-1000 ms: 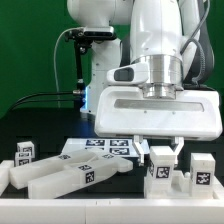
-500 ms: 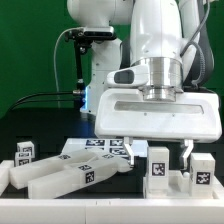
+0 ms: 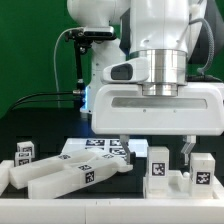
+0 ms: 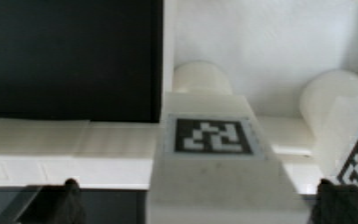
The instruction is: Assemble chair
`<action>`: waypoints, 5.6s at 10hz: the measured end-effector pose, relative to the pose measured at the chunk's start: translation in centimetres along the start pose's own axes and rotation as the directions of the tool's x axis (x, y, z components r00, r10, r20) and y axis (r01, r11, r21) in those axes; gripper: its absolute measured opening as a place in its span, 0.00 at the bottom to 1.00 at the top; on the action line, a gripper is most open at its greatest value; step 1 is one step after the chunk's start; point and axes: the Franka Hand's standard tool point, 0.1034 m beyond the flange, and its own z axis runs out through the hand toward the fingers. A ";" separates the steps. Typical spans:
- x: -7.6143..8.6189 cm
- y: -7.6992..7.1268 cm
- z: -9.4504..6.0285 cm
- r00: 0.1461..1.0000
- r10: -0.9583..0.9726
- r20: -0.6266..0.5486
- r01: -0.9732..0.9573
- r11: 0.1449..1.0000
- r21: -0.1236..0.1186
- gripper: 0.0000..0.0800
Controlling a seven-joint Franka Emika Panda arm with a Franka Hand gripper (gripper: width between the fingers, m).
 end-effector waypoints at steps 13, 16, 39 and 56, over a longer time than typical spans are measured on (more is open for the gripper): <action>0.6 -0.3 0.3 0.389 0.918 0.078 -0.919 0.392 -0.029 0.36; 0.6 -0.4 0.3 0.471 0.879 0.078 -0.880 0.474 -0.022 0.43; 0.5 -1.2 -0.3 0.397 0.912 0.102 -0.914 0.403 -0.045 0.36; 0.6 -1.1 -0.1 0.689 0.721 0.071 -0.720 0.693 -0.039 0.36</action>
Offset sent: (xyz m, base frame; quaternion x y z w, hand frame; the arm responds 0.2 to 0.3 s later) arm 0.0000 0.0000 0.0000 0.0000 0.0000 0.0000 1.0000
